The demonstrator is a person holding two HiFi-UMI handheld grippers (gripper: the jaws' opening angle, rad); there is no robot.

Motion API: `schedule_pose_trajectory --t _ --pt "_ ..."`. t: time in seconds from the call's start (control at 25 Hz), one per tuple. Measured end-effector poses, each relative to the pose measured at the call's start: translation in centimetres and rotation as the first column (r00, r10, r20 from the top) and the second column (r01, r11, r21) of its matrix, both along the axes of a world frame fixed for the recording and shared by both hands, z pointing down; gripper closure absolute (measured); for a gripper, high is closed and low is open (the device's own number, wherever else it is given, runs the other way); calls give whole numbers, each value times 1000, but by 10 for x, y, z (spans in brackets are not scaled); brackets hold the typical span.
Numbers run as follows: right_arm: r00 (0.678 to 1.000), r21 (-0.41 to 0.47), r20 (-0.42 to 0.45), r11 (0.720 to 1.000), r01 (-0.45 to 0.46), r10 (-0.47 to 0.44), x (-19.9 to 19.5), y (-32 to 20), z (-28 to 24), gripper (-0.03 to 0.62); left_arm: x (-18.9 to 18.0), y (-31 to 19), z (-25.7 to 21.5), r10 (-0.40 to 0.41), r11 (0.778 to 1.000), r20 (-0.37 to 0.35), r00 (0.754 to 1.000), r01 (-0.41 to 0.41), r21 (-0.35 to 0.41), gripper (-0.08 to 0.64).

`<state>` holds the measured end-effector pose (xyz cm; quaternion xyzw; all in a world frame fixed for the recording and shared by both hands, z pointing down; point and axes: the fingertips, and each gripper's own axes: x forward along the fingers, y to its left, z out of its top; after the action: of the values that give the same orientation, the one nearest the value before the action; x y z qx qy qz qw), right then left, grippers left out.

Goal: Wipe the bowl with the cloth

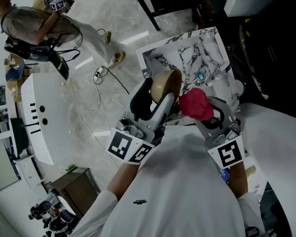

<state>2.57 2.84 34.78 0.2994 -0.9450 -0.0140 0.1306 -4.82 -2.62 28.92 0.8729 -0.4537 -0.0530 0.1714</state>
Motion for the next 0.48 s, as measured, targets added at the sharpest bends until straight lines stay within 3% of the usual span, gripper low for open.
schedule_pose_trajectory --t 0.28,0.48 --pt "982 4 120 989 -148 146 20 -27 -20 446 -2 2 1 -10 1000 21 1000 10 9 291" --pt "965 32 135 973 -230 224 34 -42 -24 446 -4 2 3 -14 1000 45 999 14 21 291"
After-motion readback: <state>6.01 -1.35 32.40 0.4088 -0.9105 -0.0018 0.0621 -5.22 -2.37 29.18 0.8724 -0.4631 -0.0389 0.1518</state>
